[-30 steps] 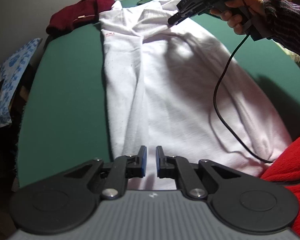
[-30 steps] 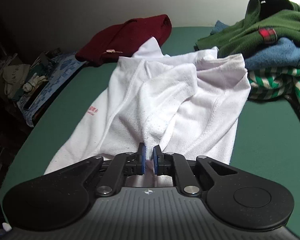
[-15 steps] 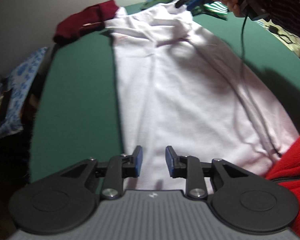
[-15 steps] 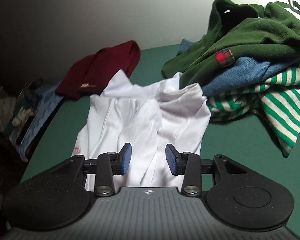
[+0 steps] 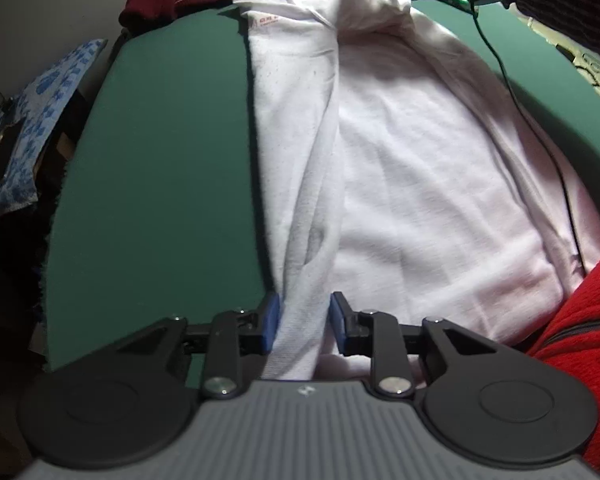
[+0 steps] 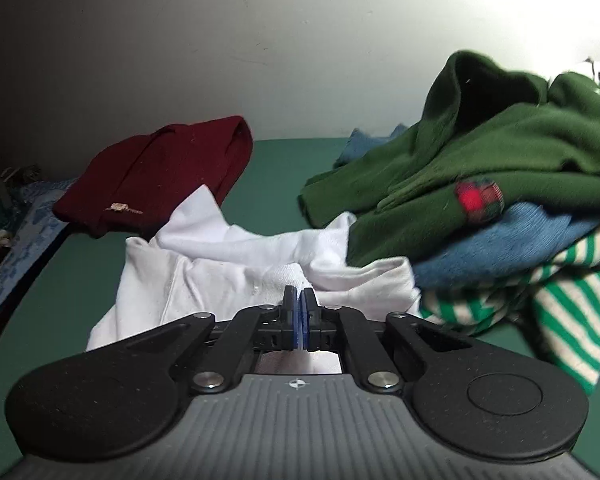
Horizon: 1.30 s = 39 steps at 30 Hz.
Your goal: Fold clothes
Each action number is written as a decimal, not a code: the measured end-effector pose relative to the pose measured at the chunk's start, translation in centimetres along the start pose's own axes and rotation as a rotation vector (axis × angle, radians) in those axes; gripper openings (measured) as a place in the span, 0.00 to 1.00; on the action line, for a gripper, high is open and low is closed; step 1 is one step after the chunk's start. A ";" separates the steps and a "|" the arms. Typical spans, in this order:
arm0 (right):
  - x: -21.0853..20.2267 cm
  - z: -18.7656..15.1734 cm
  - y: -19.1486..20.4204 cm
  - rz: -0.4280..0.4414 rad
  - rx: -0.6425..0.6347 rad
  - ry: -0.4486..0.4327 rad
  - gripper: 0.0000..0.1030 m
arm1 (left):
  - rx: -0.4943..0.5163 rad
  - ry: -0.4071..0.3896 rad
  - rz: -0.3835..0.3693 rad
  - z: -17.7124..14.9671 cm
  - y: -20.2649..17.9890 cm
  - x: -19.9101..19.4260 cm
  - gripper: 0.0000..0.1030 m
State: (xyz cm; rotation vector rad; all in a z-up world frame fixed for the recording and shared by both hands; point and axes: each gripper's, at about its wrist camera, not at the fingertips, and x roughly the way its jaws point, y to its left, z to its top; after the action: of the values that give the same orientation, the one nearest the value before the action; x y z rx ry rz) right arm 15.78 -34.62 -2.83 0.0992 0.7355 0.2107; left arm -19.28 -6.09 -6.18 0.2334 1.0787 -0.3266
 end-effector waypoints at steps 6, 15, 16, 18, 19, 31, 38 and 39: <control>1.9 -1.1 0.1 -0.082 -0.067 0.070 0.16 | 0.024 -0.001 -0.007 0.0 -0.8 0.0 0.32; -3.3 -5.2 2.1 0.203 -0.040 0.155 0.26 | -0.009 -0.024 -0.021 0.1 -1.1 -0.6 0.43; -2.9 -5.7 1.8 0.194 -0.012 0.182 0.26 | -0.005 -0.024 -0.019 0.0 -1.2 -0.7 0.46; -3.2 -6.2 1.3 0.155 0.029 0.195 0.24 | 0.003 -0.027 -0.006 -0.2 -1.4 -1.1 0.46; -3.8 -6.4 1.2 0.160 0.043 0.190 0.24 | 0.000 -0.032 0.003 -0.4 -1.3 -1.5 0.47; -4.3 -9.6 7.6 0.329 0.143 0.325 0.35 | -0.261 -0.041 -0.020 -3.4 3.5 -3.1 0.65; -3.6 -10.0 8.4 0.297 0.194 0.305 0.30 | -0.381 -0.083 -0.078 -5.0 3.7 -2.5 0.63; -3.7 -10.0 8.4 0.295 0.196 0.301 0.25 | -0.393 -0.082 -0.075 -5.2 3.8 -2.3 0.58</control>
State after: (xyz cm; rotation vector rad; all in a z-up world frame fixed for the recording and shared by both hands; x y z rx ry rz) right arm 5.07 -27.09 -6.42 0.3697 1.0402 0.4410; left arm -23.11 -0.42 -6.34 -0.1693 1.0493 -0.1835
